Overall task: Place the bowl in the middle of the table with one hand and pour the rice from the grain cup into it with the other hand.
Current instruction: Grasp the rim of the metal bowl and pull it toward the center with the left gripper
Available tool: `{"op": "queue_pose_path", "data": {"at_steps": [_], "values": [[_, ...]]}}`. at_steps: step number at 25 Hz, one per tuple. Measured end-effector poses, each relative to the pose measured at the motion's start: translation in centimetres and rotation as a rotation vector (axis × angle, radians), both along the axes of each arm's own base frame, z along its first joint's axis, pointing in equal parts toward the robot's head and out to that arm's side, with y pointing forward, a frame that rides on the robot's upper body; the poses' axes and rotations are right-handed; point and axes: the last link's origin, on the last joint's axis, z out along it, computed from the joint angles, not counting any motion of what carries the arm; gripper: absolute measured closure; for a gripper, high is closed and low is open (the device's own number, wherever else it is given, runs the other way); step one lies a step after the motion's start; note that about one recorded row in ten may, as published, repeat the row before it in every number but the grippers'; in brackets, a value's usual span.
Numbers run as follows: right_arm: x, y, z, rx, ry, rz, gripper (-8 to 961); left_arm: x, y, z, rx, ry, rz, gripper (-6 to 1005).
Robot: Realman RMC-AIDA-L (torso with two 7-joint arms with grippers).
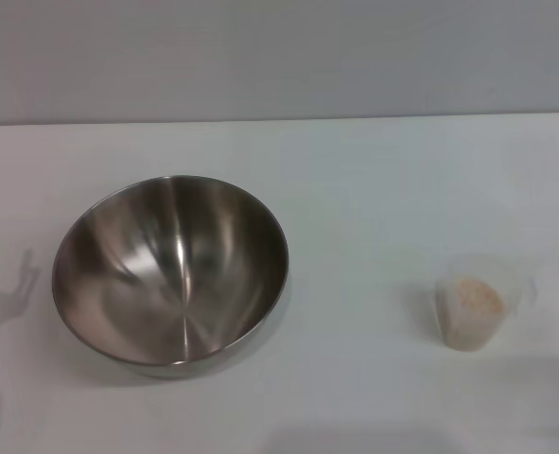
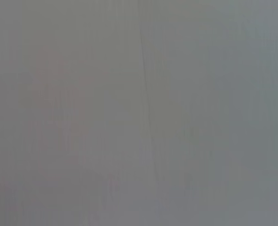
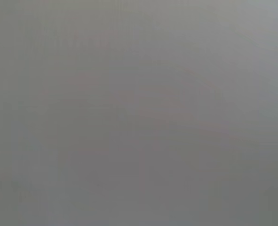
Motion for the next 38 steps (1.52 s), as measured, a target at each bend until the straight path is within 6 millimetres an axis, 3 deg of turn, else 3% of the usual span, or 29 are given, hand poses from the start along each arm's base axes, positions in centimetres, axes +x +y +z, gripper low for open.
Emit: {"op": "queue_pose_path", "data": {"at_steps": [38], "values": [[0.19, -0.32, -0.21, -0.015, 0.000, -0.011, 216, -0.72, -0.46, 0.02, -0.008, 0.020, 0.026, 166]]}}
